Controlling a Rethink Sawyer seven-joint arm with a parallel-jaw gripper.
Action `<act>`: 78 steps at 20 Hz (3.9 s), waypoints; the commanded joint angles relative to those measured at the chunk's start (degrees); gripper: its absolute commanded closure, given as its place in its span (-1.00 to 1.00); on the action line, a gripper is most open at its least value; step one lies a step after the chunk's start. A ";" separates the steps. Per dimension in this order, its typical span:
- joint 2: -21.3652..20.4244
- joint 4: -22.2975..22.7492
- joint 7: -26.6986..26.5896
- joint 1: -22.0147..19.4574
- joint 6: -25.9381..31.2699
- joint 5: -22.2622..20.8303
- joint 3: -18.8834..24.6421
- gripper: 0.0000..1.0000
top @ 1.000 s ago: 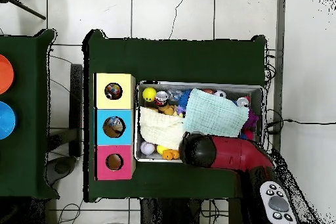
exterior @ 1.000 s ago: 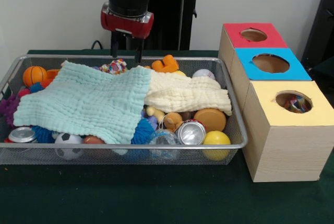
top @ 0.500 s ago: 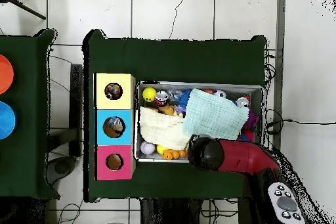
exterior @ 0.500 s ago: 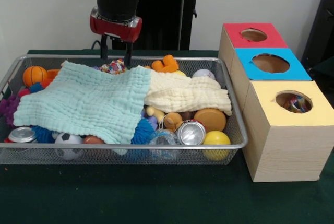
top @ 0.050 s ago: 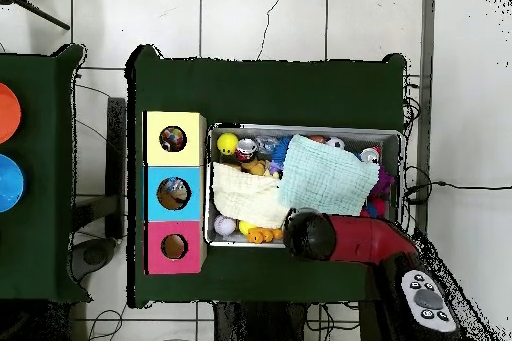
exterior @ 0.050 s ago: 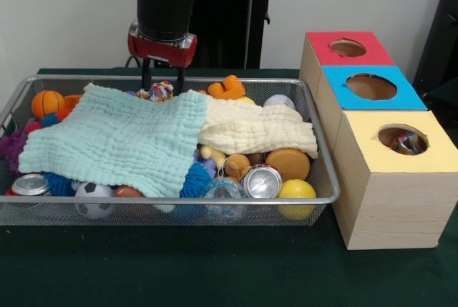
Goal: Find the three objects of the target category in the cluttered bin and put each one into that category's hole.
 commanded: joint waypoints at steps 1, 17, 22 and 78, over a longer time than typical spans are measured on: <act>3.92 1.03 2.56 0.93 -4.83 -3.07 2.82 -1.00; 2.17 2.91 3.47 1.38 -3.71 -3.33 -0.43 -1.00; 1.49 2.66 3.84 2.02 -2.94 -3.19 -1.38 -1.00; -7.51 3.69 1.35 4.87 -0.05 3.11 3.36 1.00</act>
